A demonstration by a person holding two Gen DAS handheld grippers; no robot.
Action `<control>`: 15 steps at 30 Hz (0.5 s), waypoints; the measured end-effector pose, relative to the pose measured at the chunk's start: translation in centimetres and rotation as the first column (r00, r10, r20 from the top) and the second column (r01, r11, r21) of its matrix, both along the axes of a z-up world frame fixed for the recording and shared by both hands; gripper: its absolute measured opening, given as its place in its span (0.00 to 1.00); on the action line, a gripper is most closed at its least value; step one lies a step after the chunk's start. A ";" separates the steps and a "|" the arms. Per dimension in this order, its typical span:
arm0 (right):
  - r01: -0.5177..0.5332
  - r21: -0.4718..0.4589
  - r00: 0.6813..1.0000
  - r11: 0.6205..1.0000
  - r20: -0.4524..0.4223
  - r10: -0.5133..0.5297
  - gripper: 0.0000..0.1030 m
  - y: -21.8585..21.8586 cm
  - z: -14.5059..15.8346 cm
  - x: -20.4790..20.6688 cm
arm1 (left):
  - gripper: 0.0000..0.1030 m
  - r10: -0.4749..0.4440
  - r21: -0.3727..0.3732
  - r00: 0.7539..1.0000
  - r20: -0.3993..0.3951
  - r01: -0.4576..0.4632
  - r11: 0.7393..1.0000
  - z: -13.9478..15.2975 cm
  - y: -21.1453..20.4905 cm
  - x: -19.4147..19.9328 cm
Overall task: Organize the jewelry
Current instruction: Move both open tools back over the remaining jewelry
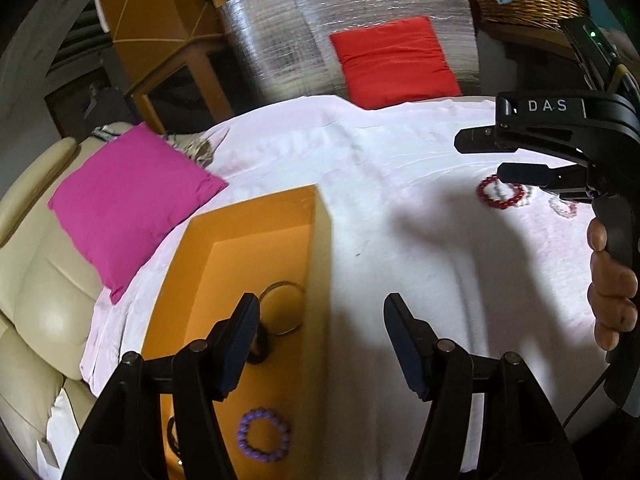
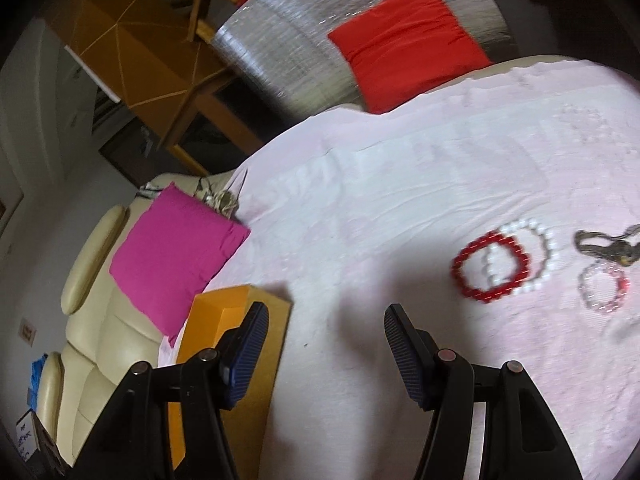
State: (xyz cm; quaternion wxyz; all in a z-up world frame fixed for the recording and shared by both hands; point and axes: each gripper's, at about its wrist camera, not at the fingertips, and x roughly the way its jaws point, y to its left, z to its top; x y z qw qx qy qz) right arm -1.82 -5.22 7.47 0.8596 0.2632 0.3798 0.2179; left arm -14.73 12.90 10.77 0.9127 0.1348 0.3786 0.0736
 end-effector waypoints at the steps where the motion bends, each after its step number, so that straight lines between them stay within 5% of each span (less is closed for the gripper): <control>1: 0.007 0.002 1.000 1.000 0.000 -0.007 0.63 -0.5 0.1 0.0 | 0.64 -0.007 0.003 1.000 0.000 0.007 1.000 0.0 -0.5 0.1; 15: 0.101 0.002 0.995 0.995 -0.020 -0.101 0.63 -7.8 0.1 0.2 | 0.64 -0.122 0.038 0.992 -0.024 0.123 0.992 -0.5 -6.6 2.1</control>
